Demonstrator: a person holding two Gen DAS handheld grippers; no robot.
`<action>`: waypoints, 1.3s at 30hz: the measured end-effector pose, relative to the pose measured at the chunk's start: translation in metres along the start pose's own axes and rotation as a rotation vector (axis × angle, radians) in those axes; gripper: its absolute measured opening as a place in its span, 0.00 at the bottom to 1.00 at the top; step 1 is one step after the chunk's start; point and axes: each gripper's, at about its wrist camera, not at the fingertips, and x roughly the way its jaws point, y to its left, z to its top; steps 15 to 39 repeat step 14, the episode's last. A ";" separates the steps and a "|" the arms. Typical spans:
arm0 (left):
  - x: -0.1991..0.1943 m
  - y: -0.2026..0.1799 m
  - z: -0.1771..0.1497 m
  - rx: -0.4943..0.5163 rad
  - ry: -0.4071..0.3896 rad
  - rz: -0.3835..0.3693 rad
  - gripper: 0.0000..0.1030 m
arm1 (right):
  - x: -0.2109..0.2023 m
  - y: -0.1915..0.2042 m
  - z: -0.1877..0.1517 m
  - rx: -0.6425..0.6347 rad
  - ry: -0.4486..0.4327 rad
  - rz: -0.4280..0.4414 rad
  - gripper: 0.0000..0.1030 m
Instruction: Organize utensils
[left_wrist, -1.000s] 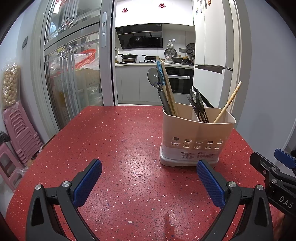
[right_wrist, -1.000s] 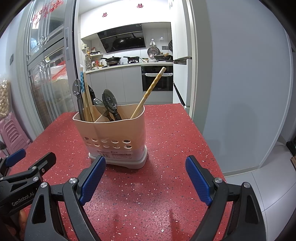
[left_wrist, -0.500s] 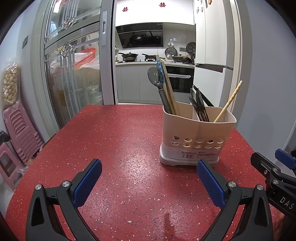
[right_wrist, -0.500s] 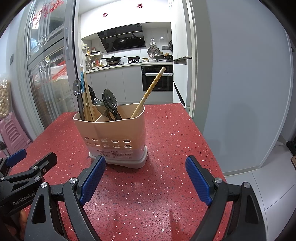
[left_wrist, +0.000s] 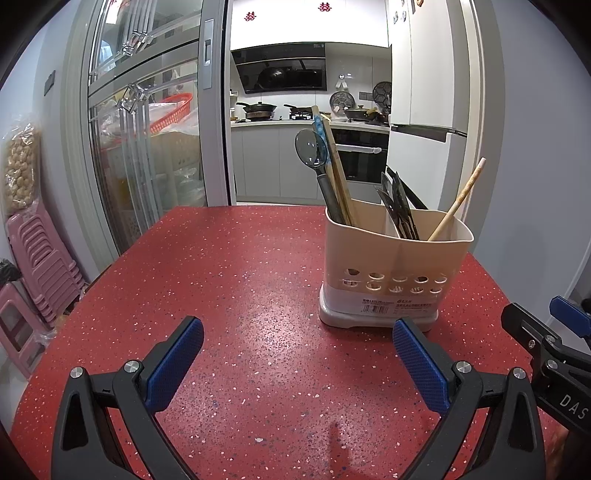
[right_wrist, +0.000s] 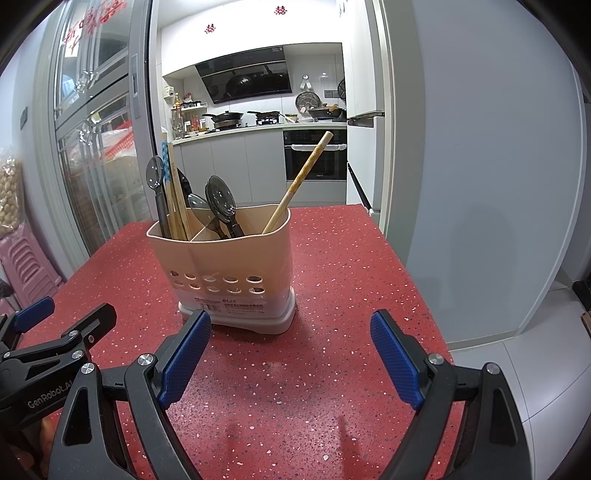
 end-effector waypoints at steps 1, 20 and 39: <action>0.000 0.000 0.000 -0.001 0.001 -0.001 1.00 | 0.000 -0.001 0.000 0.000 0.001 0.001 0.87; 0.002 0.000 0.001 -0.012 0.000 -0.013 1.00 | 0.002 -0.001 0.001 -0.001 0.003 0.002 0.87; 0.002 0.000 0.001 -0.012 0.000 -0.013 1.00 | 0.002 -0.001 0.001 -0.001 0.003 0.002 0.87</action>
